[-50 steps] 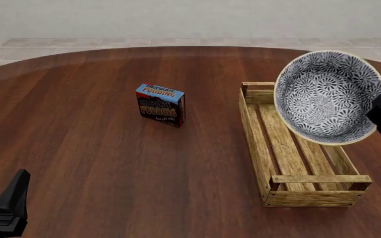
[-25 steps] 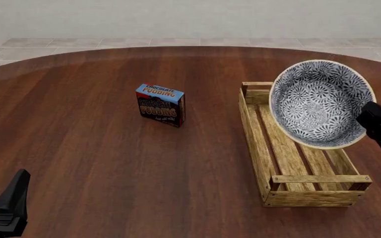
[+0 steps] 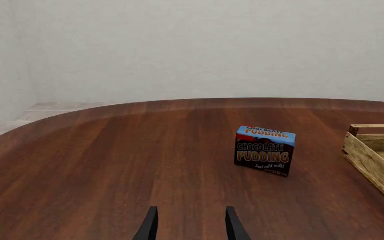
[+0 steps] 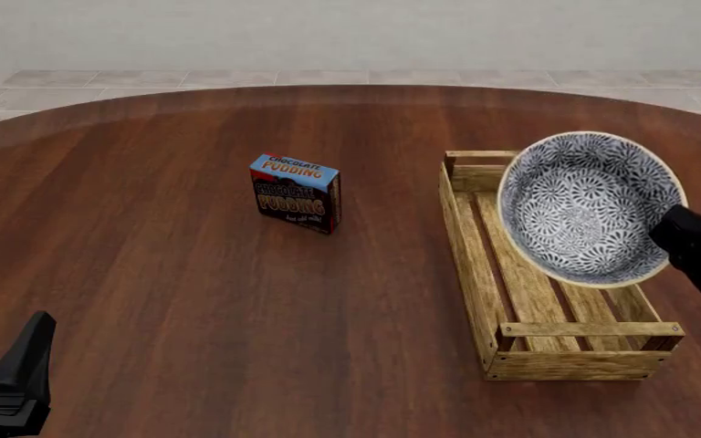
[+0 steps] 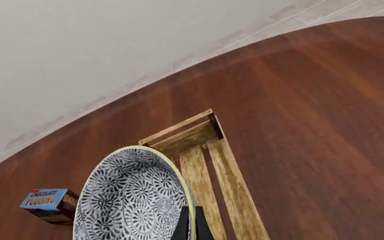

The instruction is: Pick up the bowl on the left and put it in the tray.

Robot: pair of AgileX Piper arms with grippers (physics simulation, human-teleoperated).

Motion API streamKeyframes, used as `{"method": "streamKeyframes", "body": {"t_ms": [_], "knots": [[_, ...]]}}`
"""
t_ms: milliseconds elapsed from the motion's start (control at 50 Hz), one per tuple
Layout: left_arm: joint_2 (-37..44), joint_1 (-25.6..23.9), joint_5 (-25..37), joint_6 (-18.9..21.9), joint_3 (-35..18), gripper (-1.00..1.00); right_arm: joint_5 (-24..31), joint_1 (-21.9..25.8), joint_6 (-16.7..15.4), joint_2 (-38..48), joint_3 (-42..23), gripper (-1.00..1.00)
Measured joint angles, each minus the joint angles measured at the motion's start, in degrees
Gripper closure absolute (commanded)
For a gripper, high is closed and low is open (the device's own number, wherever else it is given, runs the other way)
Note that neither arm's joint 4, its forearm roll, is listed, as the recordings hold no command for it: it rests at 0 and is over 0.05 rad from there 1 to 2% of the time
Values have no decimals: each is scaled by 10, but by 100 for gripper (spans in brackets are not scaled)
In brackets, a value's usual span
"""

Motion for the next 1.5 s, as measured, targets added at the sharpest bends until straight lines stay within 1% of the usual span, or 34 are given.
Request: {"method": "streamKeyframes", "body": {"t_ms": [500,1000,1500], "knots": [[0,0,0,0,0,-100,-4,-8,-3,-1,17,100],[0,0,0,0,0,-100,-39,-19,-7,35,33,100],[0,0,0,0,0,-100,-67,-15,-7,72,36,100]]}}
